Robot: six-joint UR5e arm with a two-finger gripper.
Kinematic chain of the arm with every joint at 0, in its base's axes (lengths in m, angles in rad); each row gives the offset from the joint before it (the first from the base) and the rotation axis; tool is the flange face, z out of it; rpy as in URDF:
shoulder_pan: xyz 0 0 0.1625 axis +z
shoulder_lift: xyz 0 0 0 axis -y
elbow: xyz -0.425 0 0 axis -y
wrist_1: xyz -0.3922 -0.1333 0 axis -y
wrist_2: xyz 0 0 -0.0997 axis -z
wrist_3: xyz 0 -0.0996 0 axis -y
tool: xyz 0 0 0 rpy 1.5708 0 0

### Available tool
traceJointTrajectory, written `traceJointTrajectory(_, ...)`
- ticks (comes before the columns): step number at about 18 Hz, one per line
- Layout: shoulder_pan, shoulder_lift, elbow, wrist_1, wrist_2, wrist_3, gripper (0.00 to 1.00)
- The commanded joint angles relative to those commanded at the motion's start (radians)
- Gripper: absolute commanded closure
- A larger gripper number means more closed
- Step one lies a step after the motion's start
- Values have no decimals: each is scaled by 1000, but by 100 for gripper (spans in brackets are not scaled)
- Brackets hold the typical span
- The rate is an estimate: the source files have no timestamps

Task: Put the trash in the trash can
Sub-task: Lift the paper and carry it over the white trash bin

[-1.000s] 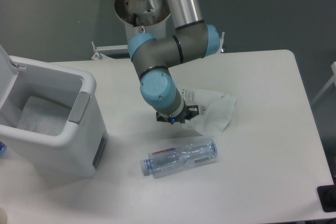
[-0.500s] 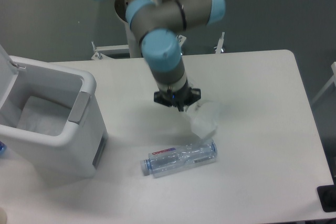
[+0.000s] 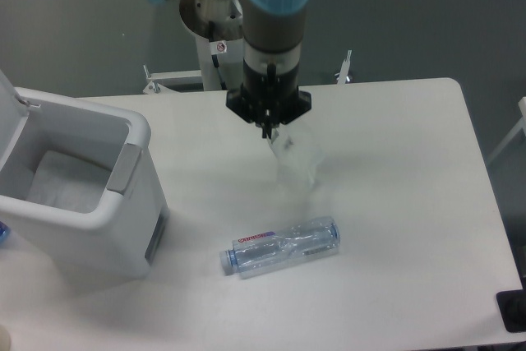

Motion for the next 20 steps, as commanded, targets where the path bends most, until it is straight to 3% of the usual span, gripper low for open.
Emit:
traceJointTrajectory(7,-2,31,75,28,-203,-14,100)
traceJointTrajectory(15,-5,103,81,146,-505,-146,100)
traceJointTrajectory(20,-14,146,81,178,-589,-221,100)
